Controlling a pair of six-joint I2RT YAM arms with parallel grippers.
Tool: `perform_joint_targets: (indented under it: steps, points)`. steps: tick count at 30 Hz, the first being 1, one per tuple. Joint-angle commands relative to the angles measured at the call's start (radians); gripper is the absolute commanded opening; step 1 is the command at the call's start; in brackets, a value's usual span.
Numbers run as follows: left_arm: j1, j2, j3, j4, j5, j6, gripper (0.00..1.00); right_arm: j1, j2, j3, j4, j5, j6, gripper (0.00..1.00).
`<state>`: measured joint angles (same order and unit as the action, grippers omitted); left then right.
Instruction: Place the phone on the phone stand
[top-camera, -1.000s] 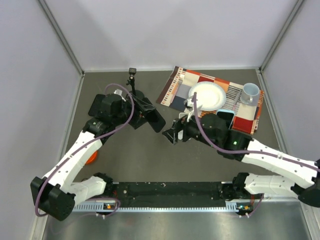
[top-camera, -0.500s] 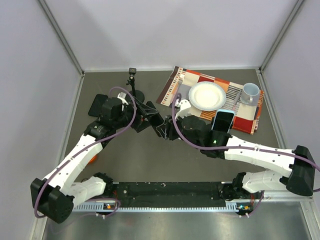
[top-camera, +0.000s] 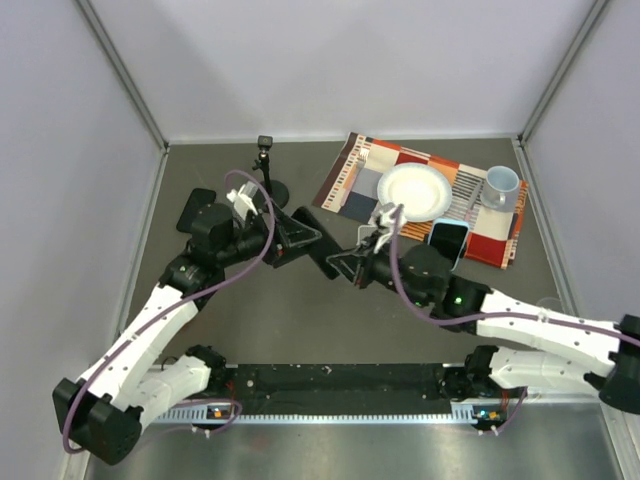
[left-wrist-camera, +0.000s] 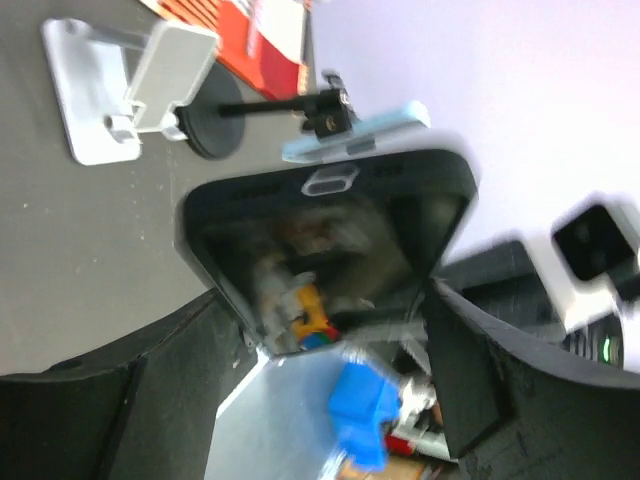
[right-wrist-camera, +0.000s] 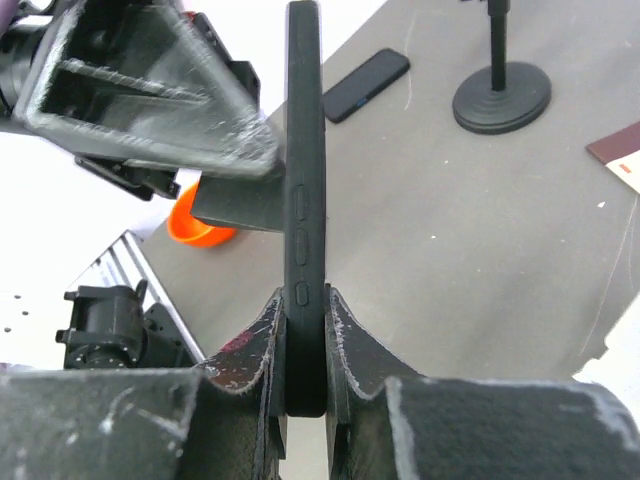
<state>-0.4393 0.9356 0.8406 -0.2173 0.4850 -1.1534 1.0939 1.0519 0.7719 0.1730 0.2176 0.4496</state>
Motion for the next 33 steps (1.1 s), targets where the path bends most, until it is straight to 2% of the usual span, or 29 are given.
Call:
perform_joint_targets:
  steps: [1,5,9,10,11,12,13,14,15,16,17,20,22,24,27,33]
  points:
    - [0.069,-0.093,-0.011,0.333,0.206,0.193,0.79,-0.089,-0.22,-0.074,0.097,-0.116,-0.012,0.0]
    - [0.117,-0.123,-0.046,0.51,0.32,0.15,0.83,-0.114,-0.345,-0.097,-0.015,-0.113,-0.069,0.0]
    - [0.117,-0.113,0.044,0.484,0.417,0.223,0.89,-0.124,-0.354,-0.025,-0.171,-0.178,-0.146,0.0]
    - [0.117,-0.085,0.087,0.433,0.45,0.335,0.91,-0.124,-0.33,0.009,-0.261,-0.214,-0.17,0.0]
    - [0.116,-0.064,0.139,0.23,0.513,0.415,0.93,-0.124,-0.311,0.092,-0.327,-0.245,-0.216,0.0]
    - [0.114,-0.045,0.243,0.117,0.532,0.501,0.93,-0.124,-0.288,0.139,-0.48,-0.273,-0.244,0.0]
    - [0.113,-0.009,0.289,0.022,0.552,0.684,0.94,-0.123,-0.249,0.223,-0.551,-0.34,-0.27,0.0]
    - [0.113,0.005,0.377,-0.193,0.535,0.777,0.95,-0.124,-0.228,0.262,-0.62,-0.371,-0.323,0.0]
    - [0.109,0.015,0.405,-0.259,0.509,0.857,0.95,-0.124,-0.215,0.294,-0.758,-0.426,-0.347,0.0]
    - [0.073,0.014,0.422,-0.307,0.473,0.962,0.95,-0.124,-0.205,0.344,-0.811,-0.458,-0.368,0.0]
    - [0.051,0.011,0.428,-0.323,0.451,0.989,0.96,-0.124,-0.196,0.365,-0.864,-0.489,-0.399,0.0]
    - [0.002,0.029,0.359,-0.245,0.594,0.95,0.94,-0.124,-0.205,0.402,-0.975,-0.628,-0.423,0.0]
    - [-0.059,0.072,0.332,-0.192,0.714,0.917,0.88,-0.124,-0.202,0.414,-1.019,-0.719,-0.422,0.0]
    - [-0.113,0.104,0.29,-0.14,0.722,0.916,0.84,-0.124,-0.204,0.409,-1.043,-0.795,-0.422,0.0]
    - [-0.25,0.146,0.255,-0.076,0.737,0.906,0.84,-0.123,-0.202,0.389,-1.078,-0.793,-0.423,0.0]
    - [-0.36,0.262,0.305,-0.122,0.704,0.951,0.82,-0.123,-0.245,0.394,-1.069,-0.816,-0.424,0.0]
